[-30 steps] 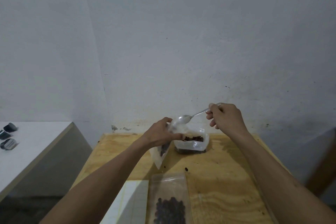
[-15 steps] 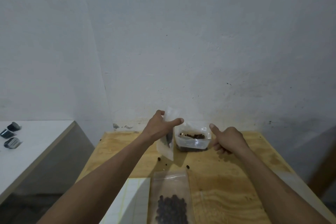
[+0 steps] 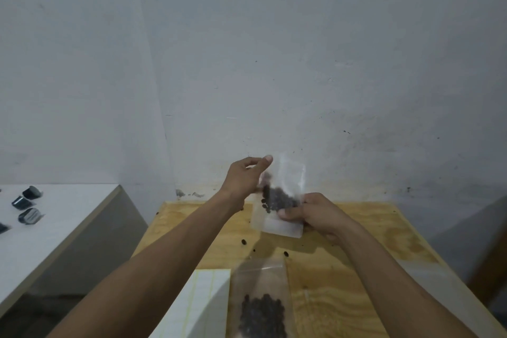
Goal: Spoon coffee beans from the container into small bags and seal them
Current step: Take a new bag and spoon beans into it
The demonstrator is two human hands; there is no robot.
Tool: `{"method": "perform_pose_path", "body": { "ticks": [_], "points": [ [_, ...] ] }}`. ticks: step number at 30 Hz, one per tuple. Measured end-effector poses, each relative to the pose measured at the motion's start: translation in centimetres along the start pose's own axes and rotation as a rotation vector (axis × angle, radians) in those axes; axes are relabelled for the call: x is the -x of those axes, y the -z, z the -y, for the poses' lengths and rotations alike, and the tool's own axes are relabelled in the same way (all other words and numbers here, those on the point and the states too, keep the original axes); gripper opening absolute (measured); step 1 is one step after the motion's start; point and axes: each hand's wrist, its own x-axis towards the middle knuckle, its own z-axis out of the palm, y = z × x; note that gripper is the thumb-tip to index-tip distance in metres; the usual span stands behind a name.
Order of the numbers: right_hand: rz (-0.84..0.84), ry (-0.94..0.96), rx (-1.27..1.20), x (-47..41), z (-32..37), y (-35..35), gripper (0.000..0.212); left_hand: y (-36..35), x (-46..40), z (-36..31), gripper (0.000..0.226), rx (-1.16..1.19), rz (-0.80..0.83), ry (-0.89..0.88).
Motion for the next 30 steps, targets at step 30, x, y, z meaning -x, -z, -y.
{"method": "perform_pose_path", "body": {
  "ticks": [30],
  "points": [
    [-0.208,0.040,-0.019,1.8,3.1,0.5,0.014,-0.1,4.0,1.0,0.009,-0.084,0.008,-0.078]
  ]
}}
